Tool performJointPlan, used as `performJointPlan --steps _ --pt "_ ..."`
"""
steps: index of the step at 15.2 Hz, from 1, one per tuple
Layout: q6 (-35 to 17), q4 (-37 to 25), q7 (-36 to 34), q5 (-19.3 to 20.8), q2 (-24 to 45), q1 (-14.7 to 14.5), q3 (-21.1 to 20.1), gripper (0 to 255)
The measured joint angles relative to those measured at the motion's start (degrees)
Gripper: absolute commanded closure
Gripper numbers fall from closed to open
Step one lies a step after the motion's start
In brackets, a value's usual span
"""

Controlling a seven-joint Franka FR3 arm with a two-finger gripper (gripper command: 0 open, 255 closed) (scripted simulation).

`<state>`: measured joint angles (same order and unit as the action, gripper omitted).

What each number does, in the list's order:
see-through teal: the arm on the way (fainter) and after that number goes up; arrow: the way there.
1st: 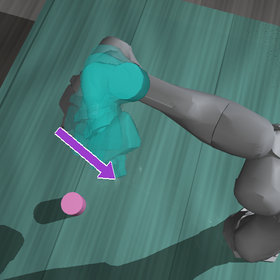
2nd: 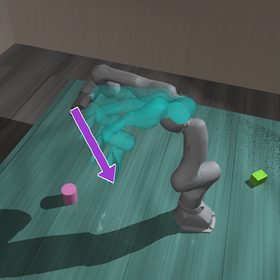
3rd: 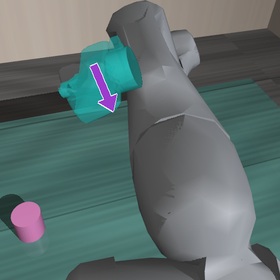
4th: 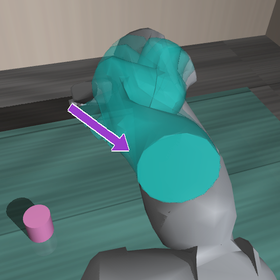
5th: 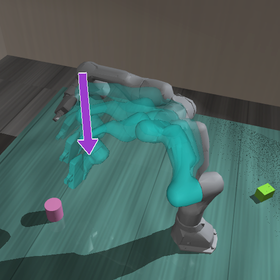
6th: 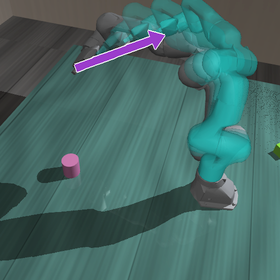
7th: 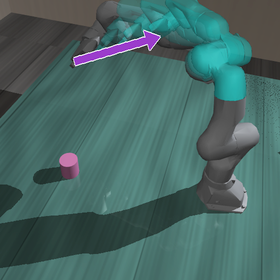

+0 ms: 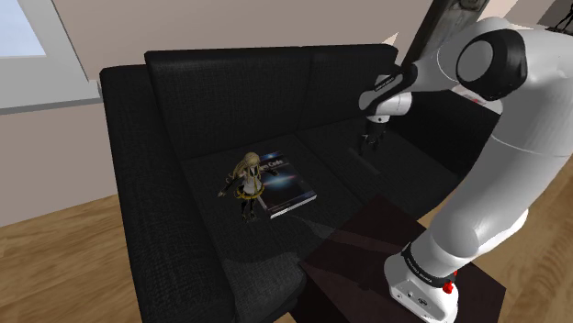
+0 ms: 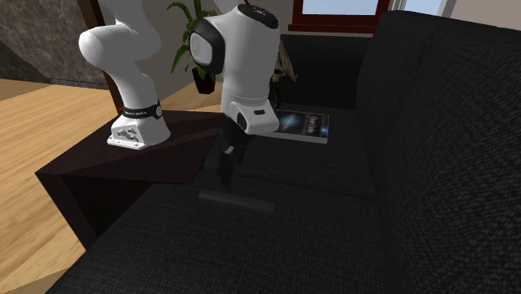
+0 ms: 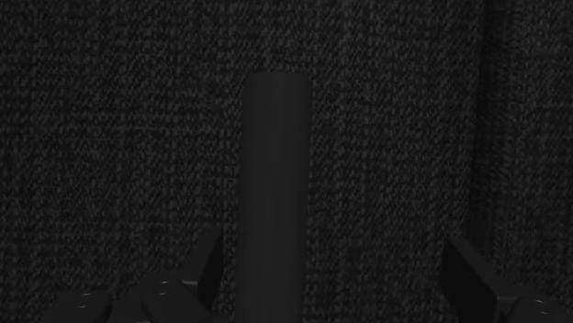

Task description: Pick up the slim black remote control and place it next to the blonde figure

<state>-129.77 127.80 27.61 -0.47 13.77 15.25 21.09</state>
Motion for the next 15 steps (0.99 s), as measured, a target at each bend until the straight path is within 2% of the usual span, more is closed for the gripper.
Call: performJointPlan --steps 4,10,15 --pt "-1.5 -4.7 3.2 -3.0 7.2 2.5 -0.4 0" --pt "-5.7 -3.7 4.5 -4.5 10.5 3.5 -1.1 0" --pt "-6.5 -3.7 4.6 -4.9 11.3 3.6 -1.4 0"
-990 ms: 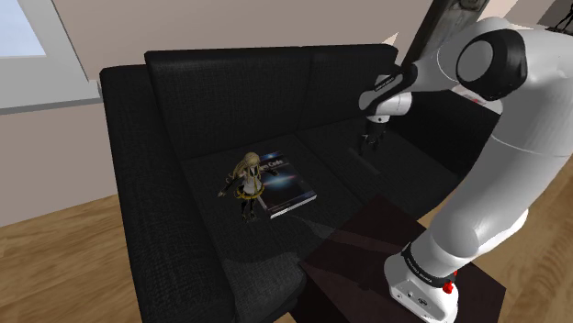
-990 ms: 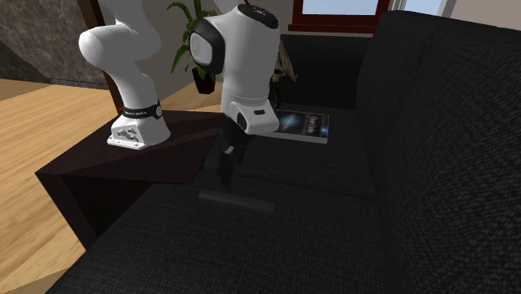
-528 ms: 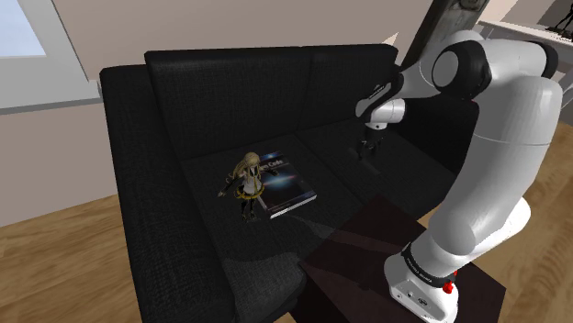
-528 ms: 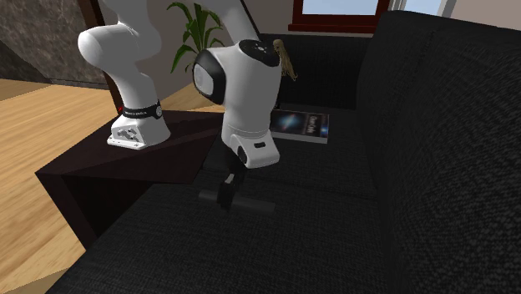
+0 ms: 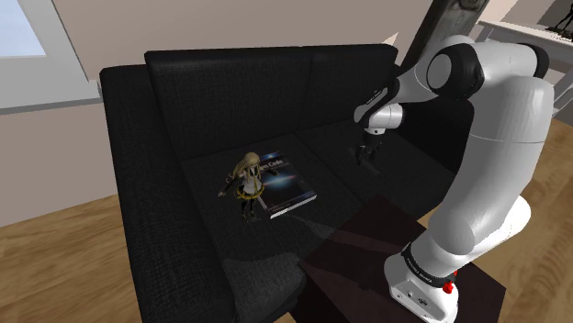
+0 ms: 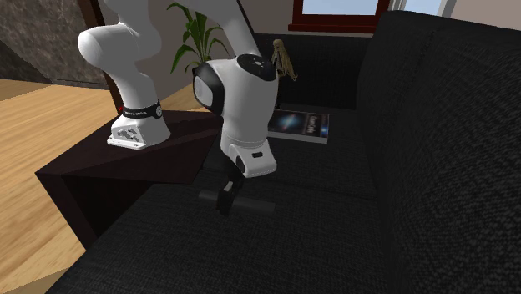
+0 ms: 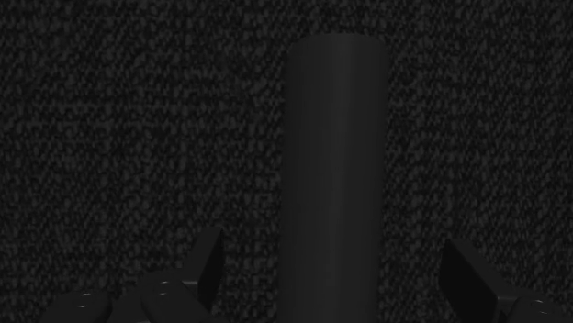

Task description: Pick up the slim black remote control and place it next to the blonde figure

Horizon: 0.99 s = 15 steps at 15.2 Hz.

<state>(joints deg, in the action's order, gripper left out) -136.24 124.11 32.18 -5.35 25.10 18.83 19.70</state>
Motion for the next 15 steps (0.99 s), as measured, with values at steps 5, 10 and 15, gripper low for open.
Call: performJointPlan --steps 5,10,15 --pt "-0.2 -0.3 0.0 0.2 -0.3 0.2 0.4 255" --pt "-0.5 0.1 -0.1 0.1 -0.5 0.1 0.3 255" --pt "0.6 0.1 -0.3 0.4 -0.9 -0.2 0.3 255"
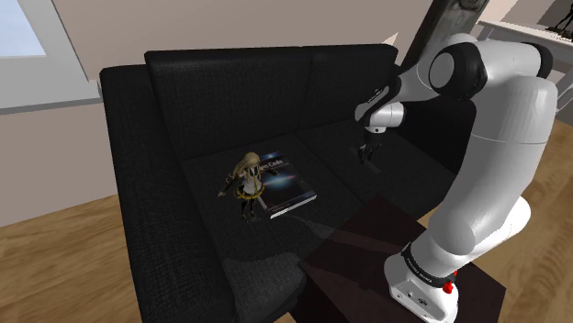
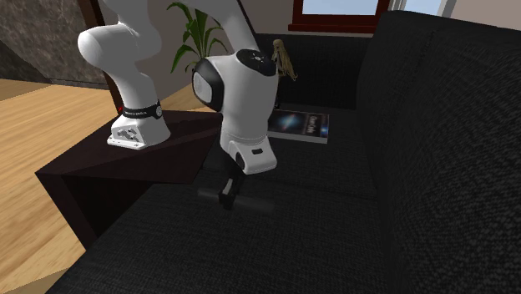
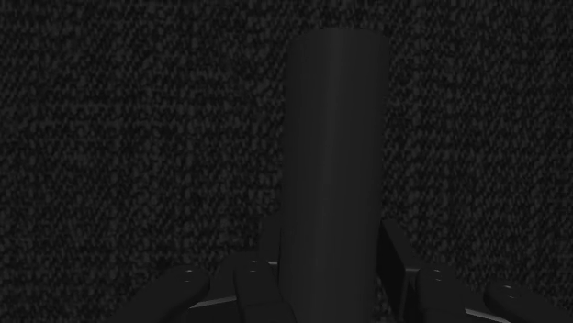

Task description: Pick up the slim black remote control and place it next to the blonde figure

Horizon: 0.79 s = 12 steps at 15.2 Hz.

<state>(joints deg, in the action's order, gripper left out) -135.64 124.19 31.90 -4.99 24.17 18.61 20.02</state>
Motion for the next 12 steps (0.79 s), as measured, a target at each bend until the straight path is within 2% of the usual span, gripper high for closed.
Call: performJointPlan --steps 12 --pt "7.5 -0.5 -1.6 3.1 -7.1 -1.4 1.7 255"
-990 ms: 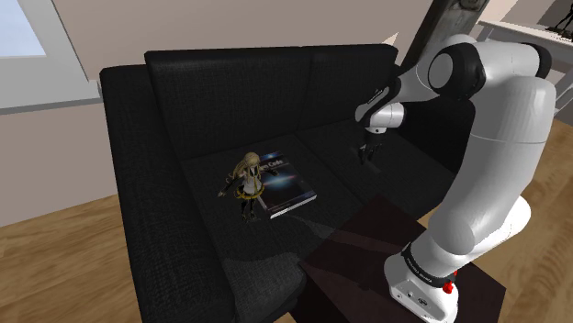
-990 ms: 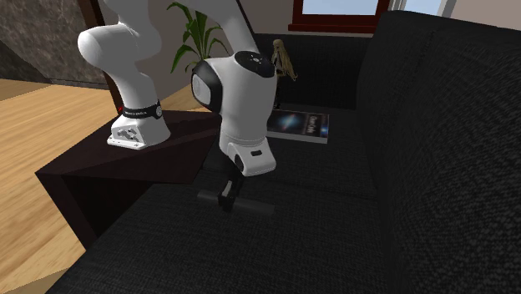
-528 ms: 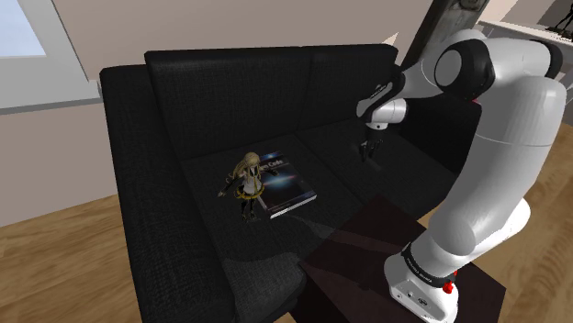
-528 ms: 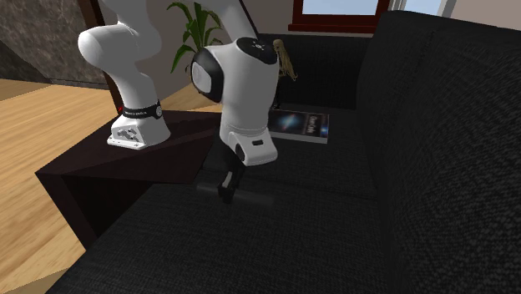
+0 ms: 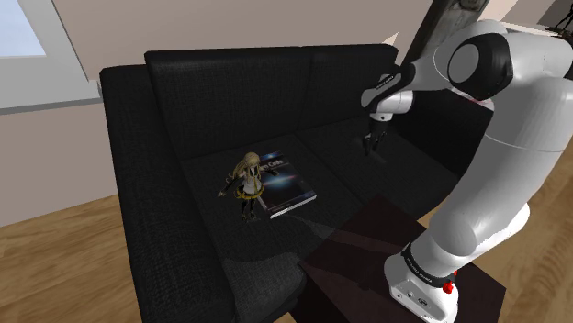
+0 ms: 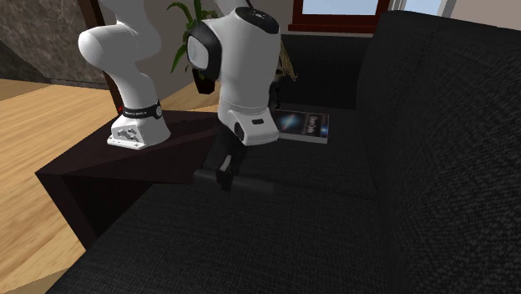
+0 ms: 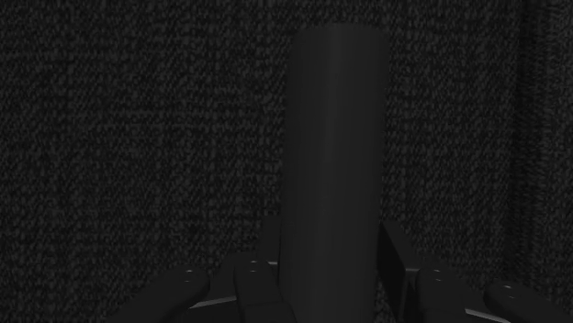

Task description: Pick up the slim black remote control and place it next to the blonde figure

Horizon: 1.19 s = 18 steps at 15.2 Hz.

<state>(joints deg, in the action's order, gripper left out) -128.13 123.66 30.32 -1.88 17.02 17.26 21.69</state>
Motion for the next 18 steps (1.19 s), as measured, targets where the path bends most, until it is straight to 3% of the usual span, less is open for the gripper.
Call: performJointPlan --steps 18 --pt "12.5 -4.0 -1.8 3.8 -9.1 -1.1 1.2 255"
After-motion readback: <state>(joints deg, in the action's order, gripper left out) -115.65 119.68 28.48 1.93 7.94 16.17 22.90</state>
